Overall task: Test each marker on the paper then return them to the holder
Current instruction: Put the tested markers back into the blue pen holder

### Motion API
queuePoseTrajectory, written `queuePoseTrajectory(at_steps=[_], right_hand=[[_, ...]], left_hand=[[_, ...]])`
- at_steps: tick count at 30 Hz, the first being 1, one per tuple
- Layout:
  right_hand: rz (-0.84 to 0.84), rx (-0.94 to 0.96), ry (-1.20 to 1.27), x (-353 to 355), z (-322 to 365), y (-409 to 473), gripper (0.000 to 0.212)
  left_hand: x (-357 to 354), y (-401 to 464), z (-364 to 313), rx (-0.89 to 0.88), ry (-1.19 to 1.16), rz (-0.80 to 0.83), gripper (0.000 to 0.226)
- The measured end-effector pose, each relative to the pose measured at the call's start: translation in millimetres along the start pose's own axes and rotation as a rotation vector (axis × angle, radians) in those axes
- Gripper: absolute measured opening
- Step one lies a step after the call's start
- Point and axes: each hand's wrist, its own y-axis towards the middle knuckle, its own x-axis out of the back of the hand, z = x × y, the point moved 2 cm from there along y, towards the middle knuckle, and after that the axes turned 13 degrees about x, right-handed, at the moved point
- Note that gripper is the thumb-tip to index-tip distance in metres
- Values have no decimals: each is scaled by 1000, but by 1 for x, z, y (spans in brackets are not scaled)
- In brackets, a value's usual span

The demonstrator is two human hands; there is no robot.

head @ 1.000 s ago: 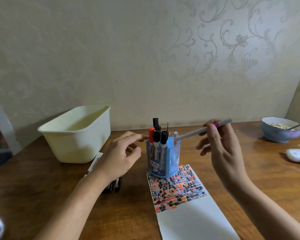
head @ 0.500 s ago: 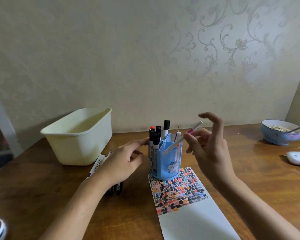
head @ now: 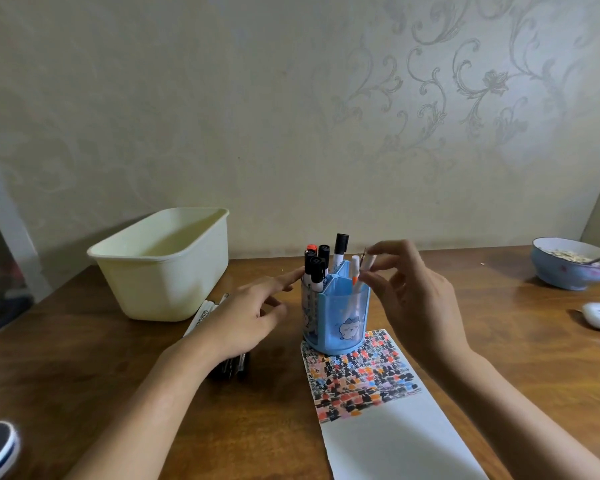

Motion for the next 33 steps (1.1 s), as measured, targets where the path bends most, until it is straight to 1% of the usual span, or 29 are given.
queuePoseTrajectory(at_steps=[3,5,6,8,9,13,16,21,26,29,33], right_hand=[[-1,47,-24,2,-1,-1,21],[12,96,-52,2,-3,-1,14],[28,110,-59,2,-4,-2,15],[62,110,-44,2,-5,-3,25],[74,103,-32,2,-5,-4,30],[78,65,10,5,-2,-10,37],[73,47,62,7,4,-17,34],[160,37,165,0,14,-31,31],[182,9,221,-3,17,-32,24],[216,2,248,-4,20,-34,22],[284,0,274,-8,23,-36,22]], left_hand=[[5,0,4,28,0,29,63],[11,1,10,45,-2,11,62],[14,1,13,54,1,0,59],[18,3,21,59,58,-20,50],[19,4,25,57,116,-20,47],[15,3,31,111,348,44,39],[12,3,31,109,426,56,40],[9,3,34,99,510,47,36],[4,4,31,44,503,39,25],[5,4,27,31,369,62,27],[10,0,15,34,179,38,32]])
